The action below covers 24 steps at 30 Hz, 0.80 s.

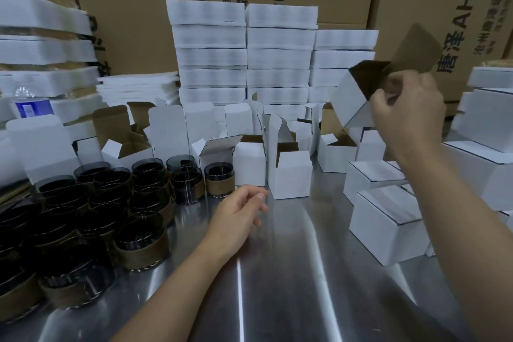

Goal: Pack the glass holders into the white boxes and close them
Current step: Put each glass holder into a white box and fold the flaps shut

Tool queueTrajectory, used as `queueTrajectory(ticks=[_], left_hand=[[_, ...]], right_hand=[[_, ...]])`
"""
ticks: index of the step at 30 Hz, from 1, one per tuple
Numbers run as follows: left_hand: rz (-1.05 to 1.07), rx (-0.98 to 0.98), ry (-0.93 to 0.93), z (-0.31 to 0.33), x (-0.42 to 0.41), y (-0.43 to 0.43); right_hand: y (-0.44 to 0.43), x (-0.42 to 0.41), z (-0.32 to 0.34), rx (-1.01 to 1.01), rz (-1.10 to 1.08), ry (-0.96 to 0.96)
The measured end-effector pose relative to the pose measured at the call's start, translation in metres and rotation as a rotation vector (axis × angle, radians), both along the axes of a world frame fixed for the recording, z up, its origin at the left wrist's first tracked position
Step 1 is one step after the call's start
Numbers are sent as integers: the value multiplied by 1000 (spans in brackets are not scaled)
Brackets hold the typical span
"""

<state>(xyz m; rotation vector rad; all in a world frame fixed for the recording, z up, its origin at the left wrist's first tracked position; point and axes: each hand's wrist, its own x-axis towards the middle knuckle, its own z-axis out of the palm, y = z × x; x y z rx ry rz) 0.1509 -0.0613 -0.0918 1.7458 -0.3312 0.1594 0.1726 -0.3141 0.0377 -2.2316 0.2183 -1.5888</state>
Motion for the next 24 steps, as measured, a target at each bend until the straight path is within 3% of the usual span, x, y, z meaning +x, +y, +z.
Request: queueTrajectory(ticks=[3,6,13,19,24], left_hand=[[-5,-3,8,0,0,1],[-3,13,-5,1,-1,0],[27,8,-76,1,0,2],[20,-136,-186,2,2,5],[-21,-97,-180,1,0,7]], right_hand=[[18,-20,-4,32,122,-172],[34,-34,-12,74,240,-220],[66,-38,-49,116,451,61],[91,-37,-73,143,601,108],[95,-32,-87,165,632,159]])
